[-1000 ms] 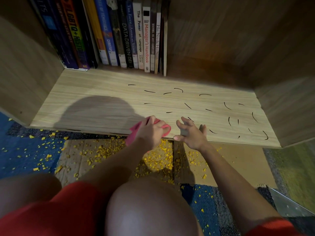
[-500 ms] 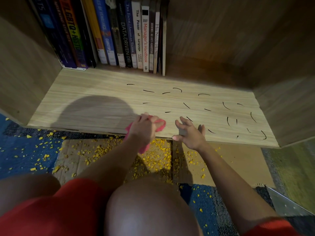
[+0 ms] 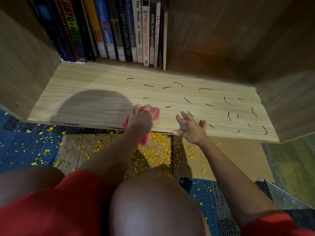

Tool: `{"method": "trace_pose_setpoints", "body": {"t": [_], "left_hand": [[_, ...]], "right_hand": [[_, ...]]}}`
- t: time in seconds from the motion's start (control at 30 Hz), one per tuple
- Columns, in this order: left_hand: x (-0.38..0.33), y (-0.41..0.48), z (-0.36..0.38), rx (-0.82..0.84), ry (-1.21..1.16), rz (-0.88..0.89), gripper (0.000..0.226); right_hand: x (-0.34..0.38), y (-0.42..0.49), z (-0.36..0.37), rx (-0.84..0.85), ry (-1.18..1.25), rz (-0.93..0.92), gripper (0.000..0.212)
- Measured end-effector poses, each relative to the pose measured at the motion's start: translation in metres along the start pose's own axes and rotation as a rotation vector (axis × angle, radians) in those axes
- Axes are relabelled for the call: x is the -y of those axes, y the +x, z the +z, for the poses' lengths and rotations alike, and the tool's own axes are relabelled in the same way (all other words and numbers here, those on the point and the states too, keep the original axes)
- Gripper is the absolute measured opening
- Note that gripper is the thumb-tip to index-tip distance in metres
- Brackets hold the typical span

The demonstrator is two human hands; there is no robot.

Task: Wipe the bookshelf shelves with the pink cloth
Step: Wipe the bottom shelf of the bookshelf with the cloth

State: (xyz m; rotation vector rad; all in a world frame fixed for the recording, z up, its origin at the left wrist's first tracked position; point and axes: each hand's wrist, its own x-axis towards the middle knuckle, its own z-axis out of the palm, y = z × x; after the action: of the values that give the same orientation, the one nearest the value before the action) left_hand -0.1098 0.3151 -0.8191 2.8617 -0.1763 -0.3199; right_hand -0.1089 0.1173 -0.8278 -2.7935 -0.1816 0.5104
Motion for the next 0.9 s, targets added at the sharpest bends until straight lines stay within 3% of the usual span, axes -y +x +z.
{"method": "trace_pose_setpoints", "body": {"t": [0.1, 0.23, 0.37, 0.6, 0.67, 0.8, 0.83, 0.9], "left_hand": [[-0.007, -0.007, -0.004, -0.008, 0.039, -0.052, 0.055], [-0.008, -0.019, 0.005, -0.116, 0.148, 0.154, 0.058], [-0.002, -0.016, 0.010, -0.056, 0.205, 0.347, 0.062], [-0.003, -0.003, 0.001, -0.073, 0.087, 0.041, 0.061], [-0.009, -0.008, 0.005, -0.103, 0.127, 0.079, 0.056], [0.001, -0.011, 0.014, -0.077, 0.162, 0.341, 0.060], [0.006, -0.008, 0.015, -0.037, 0.118, 0.336, 0.061], [0.016, 0.005, 0.011, 0.024, -0.001, 0.153, 0.062]], "right_hand": [[-0.001, 0.001, 0.001, 0.001, 0.005, 0.005, 0.064], [-0.001, 0.002, 0.000, 0.009, -0.011, 0.003, 0.064], [0.000, 0.001, 0.001, 0.006, -0.015, 0.005, 0.063], [0.001, 0.001, 0.000, 0.004, -0.011, 0.012, 0.062], [0.001, 0.000, 0.000, 0.009, -0.008, 0.014, 0.063], [0.001, 0.001, 0.000, 0.017, -0.016, 0.015, 0.065], [0.001, 0.001, 0.000, 0.017, -0.012, 0.013, 0.064], [0.002, 0.001, -0.001, 0.014, -0.011, 0.012, 0.064]]}}
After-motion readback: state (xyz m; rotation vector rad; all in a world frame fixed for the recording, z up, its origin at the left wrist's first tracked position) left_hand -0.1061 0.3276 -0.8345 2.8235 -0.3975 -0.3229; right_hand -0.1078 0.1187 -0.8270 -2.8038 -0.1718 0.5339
